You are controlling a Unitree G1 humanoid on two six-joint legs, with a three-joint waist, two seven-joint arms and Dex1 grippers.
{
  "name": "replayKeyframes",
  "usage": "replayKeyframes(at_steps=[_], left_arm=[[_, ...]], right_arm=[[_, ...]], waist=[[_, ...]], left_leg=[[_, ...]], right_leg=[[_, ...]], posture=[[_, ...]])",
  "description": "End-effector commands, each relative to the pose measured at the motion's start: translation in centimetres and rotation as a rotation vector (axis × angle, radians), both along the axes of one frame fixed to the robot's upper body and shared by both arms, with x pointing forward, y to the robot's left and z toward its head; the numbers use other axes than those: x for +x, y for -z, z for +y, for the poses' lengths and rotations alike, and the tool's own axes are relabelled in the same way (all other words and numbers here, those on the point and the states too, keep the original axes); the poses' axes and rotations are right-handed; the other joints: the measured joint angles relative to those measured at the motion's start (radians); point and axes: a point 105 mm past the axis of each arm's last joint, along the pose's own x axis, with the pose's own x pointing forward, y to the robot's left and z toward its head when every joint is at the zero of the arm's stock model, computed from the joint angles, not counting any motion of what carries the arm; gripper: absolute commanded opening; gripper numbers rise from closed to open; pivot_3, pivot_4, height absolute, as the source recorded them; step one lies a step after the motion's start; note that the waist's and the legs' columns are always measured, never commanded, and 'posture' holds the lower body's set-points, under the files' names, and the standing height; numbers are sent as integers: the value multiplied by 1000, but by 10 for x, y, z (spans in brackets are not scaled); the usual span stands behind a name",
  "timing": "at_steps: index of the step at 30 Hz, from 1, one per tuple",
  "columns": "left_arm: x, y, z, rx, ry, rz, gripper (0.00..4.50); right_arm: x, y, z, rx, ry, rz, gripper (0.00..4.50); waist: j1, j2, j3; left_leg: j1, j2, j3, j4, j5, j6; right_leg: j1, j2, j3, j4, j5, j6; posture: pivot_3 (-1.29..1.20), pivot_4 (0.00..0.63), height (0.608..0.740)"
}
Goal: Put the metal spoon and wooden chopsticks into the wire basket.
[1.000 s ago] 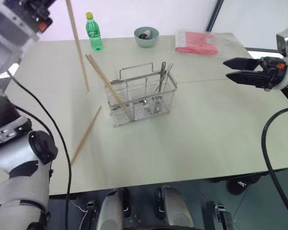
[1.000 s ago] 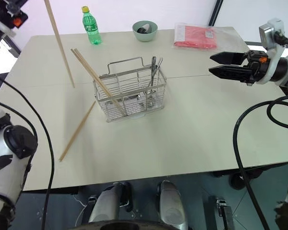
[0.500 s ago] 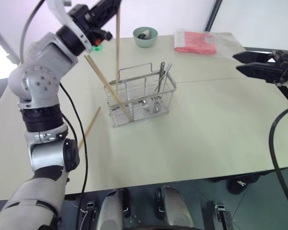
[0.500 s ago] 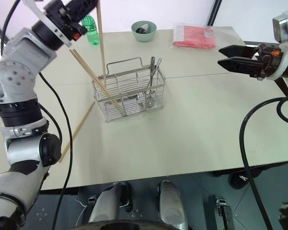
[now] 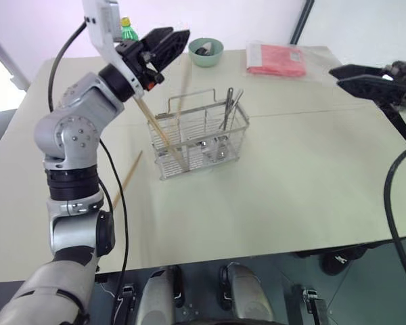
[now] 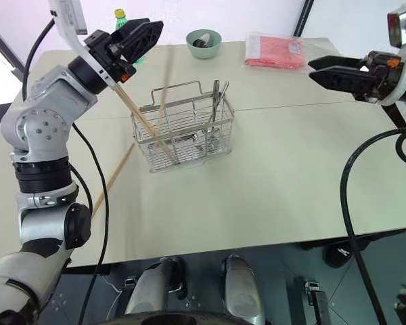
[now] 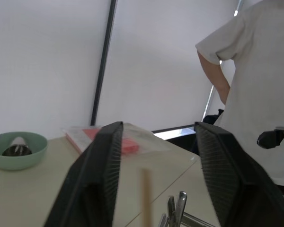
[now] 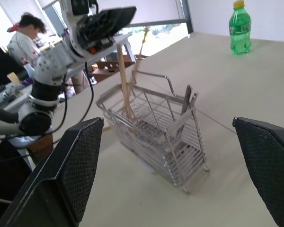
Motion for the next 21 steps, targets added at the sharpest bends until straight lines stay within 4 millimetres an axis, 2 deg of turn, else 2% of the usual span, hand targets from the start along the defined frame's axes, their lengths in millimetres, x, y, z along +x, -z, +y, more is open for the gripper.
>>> replayKeyframes(at_steps=[1, 2, 7, 11, 15, 17, 19, 21], left_arm=[[-11, -18, 5, -41, 1, -55, 4088], [-11, -19, 5, -44, 0, -56, 4470], [-16, -27, 9, -44, -10, -68, 4470], [-23, -50, 25, -58, -34, -79, 4470], [-28, -81, 59, -77, -127, -80, 4470], [-31, -89, 78, -57, -174, -67, 4470], [-36, -86, 100, 9, -215, -23, 4470], [-40, -79, 112, 72, -236, 17, 4470]], right_arm=[[-6, -18, 4, 46, -27, -24, 4500], [-6, -19, 6, 50, -33, -18, 4500], [-8, -29, 14, 77, -66, 18, 4500], [-9, -33, 19, 79, -83, 31, 4500], [-9, -34, 22, 87, -95, 38, 4500], [-8, -32, 23, 85, -101, 40, 4500], [-6, -28, 25, 78, -107, 37, 4500], [-4, -25, 26, 75, -112, 33, 4500]], waist=[[0, 0, 0], [1, 0, 0], [0, 0, 0], [0, 0, 0], [0, 0, 0], [-2, 0, 0], [-4, 0, 0], [-5, 0, 0]], left_leg=[[0, 0, 0, 0, 0, 0], [0, 0, 0, 0, 0, 0], [0, 0, 0, 0, 0, 0], [0, 0, -1, 0, 0, 0], [-2, 0, -1, 0, 0, 0], [-1, 0, 0, -1, 0, 0], [-1, 0, 0, -1, 0, 0], [-1, 0, 1, -1, 0, 0]], right_leg=[[0, 0, 0, 0, 0, 0], [0, 0, 0, 0, 0, 0], [0, 0, 0, 0, 0, 0], [0, 0, 0, 0, 0, 0], [-2, 0, 0, 0, 0, 0], [-2, 0, 0, 0, 0, 0], [-2, 0, 0, 0, 0, 0], [-2, 1, 0, 0, 0, 0]], posture=[[0, 150, 733], [0, 150, 733], [0, 150, 733], [0, 150, 733], [0, 150, 733], [0, 150, 733], [0, 150, 733], [0, 150, 733]])
